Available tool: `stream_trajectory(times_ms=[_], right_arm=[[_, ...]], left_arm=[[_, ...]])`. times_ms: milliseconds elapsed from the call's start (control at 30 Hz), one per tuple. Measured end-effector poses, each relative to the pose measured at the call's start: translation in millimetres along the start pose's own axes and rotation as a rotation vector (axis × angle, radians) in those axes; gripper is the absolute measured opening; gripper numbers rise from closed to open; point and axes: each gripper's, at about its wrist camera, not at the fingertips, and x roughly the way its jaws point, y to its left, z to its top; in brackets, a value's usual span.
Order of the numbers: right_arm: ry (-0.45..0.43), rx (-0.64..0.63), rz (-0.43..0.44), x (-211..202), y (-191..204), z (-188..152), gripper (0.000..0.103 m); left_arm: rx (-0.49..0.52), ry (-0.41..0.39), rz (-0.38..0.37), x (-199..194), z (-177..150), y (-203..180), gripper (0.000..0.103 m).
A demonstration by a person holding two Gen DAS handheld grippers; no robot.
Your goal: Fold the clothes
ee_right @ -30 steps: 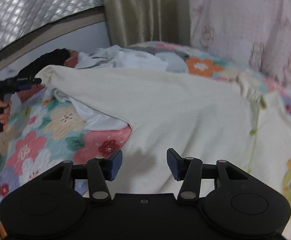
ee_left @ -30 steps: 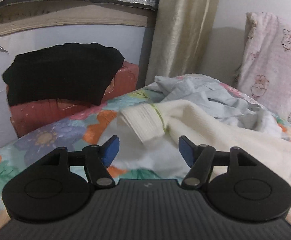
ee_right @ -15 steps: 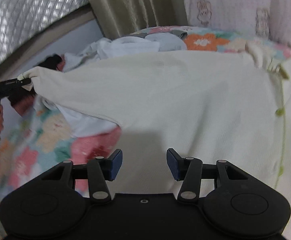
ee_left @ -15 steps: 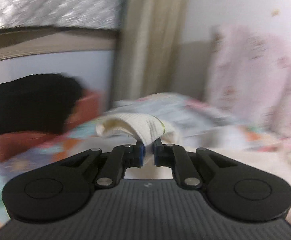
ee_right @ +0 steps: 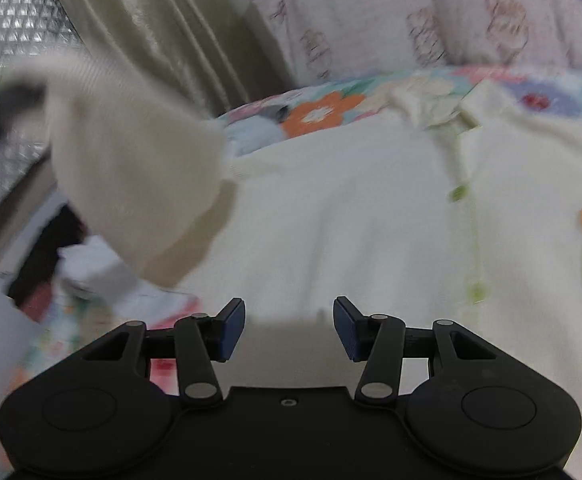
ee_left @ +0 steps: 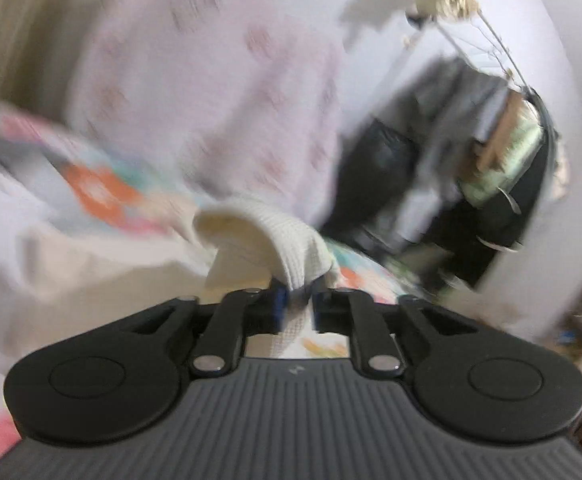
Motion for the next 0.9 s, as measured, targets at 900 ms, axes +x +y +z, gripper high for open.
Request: stream_trajectory(times_ms=[900], right_arm=[[0.121, -0.755, -0.452, 90.7, 10.6, -13.1, 0.054]], left_arm=[[0.097, 0.105, 0.639, 38.3, -105.0, 139.3, 0.058]])
